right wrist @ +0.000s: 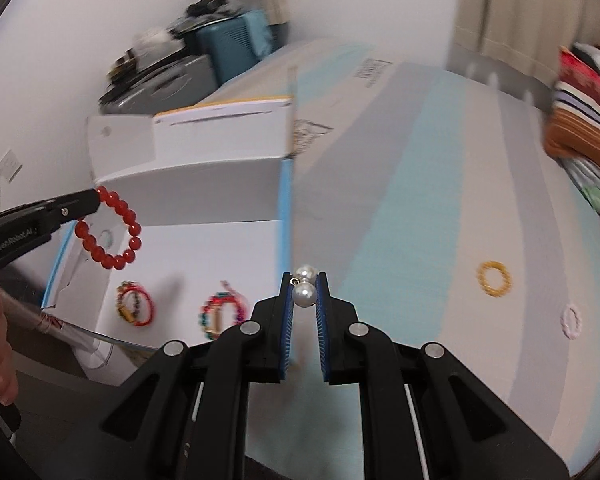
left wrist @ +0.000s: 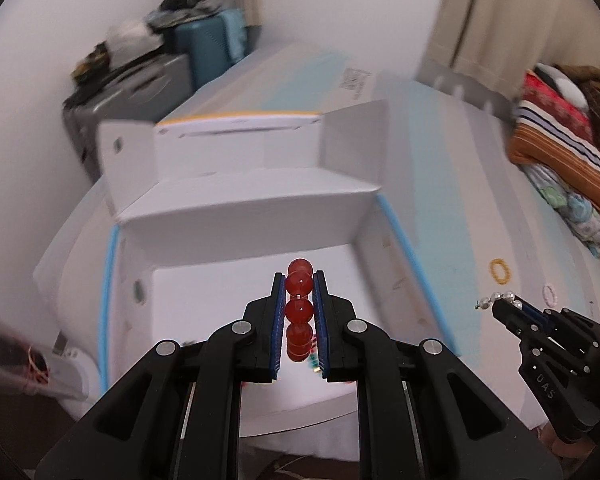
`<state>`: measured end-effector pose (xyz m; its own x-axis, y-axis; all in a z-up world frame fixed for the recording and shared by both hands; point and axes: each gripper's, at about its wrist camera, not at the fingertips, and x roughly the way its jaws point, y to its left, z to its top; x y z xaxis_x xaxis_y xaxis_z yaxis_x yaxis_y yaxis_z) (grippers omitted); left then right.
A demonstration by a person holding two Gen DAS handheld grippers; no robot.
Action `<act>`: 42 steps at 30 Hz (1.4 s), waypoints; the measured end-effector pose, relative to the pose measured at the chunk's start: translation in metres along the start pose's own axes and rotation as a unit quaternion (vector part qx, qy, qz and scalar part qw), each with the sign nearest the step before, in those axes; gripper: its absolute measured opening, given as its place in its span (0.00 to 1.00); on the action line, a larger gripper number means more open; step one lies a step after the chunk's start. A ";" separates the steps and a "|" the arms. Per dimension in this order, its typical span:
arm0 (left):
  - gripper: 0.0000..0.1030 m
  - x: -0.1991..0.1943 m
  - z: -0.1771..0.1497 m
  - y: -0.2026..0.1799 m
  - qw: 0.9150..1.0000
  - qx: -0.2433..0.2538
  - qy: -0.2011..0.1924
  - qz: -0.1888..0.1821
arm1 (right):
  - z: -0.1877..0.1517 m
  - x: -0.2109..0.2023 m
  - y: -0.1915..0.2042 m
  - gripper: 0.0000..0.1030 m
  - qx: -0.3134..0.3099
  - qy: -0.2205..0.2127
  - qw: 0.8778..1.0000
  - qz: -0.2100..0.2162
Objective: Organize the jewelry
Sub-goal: 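Lift the pearl strand and red bead bracelet and carry them over the box, then open both tools to drop the pearl strand and red bead bracelet into the box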
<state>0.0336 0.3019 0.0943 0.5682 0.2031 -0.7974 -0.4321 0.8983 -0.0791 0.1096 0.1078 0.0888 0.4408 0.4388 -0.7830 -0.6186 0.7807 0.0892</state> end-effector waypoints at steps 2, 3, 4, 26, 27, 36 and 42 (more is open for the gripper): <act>0.12 0.004 -0.004 0.020 1.000 -0.014 0.010 0.005 | 0.003 0.008 0.021 0.10 -0.011 0.008 1.000 0.011; 0.12 0.007 -0.005 0.026 1.000 -0.019 0.013 0.007 | 0.004 0.013 0.030 0.10 -0.015 0.013 1.000 0.015; 0.12 0.008 -0.008 0.034 1.000 -0.025 0.017 0.009 | 0.005 0.016 0.037 0.10 -0.019 0.016 1.000 0.017; 0.12 0.067 -0.048 0.091 0.990 -0.051 0.124 0.039 | 0.003 0.104 0.084 0.10 -0.035 0.142 0.989 0.004; 0.12 0.071 -0.051 0.092 0.989 -0.051 0.130 0.041 | 0.003 0.106 0.086 0.10 -0.038 0.143 0.989 0.003; 0.12 0.082 -0.060 0.095 0.988 -0.047 0.134 0.055 | -0.002 0.117 0.089 0.11 -0.041 0.162 0.986 0.000; 0.15 0.073 -0.057 0.096 0.990 -0.055 0.117 0.052 | -0.005 0.120 0.087 0.25 -0.030 0.163 0.986 0.005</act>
<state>-0.0062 0.3804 -0.0053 0.3443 0.1847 -0.9205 -0.5609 0.8267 -0.0439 0.1060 0.2265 -0.0006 0.2087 0.2724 -0.9393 -0.6627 0.7457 0.0690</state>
